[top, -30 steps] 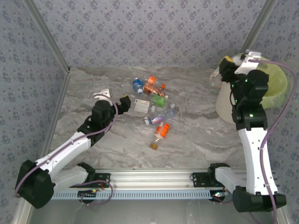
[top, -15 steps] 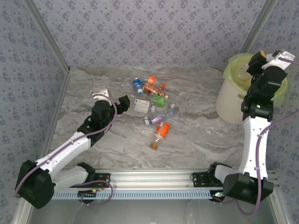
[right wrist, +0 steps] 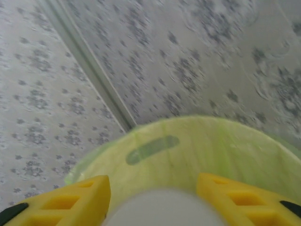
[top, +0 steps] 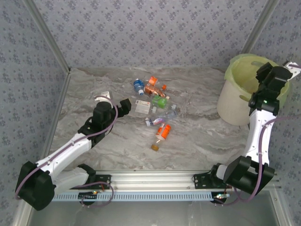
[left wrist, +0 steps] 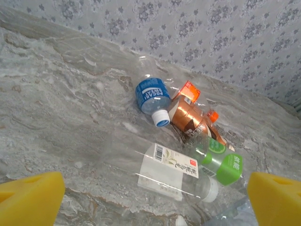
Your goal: Put the plastic bottles in the bin
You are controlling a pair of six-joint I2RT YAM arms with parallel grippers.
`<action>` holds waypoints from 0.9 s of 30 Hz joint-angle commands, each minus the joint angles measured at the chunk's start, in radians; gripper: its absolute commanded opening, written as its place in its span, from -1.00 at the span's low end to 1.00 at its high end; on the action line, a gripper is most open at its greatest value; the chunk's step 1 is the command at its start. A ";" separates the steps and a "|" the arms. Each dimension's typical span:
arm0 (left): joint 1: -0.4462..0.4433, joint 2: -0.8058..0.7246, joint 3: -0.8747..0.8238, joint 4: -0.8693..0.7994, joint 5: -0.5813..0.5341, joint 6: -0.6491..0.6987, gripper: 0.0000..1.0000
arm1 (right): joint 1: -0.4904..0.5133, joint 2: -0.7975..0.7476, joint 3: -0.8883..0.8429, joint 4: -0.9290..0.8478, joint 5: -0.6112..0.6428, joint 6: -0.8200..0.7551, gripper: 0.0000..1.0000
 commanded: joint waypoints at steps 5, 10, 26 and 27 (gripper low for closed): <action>0.007 0.046 0.058 -0.135 0.093 0.006 0.99 | -0.014 -0.052 0.034 -0.148 0.085 0.041 0.79; -0.001 0.047 0.041 -0.168 0.118 0.017 0.99 | -0.002 -0.124 0.004 -0.148 0.085 0.051 1.00; -0.086 0.087 0.046 -0.209 0.192 0.013 0.99 | 0.384 -0.205 -0.026 -0.271 -0.051 -0.067 1.00; -0.087 0.086 0.045 -0.211 0.174 0.005 0.99 | 0.415 -0.202 -0.031 -0.283 -0.045 -0.064 1.00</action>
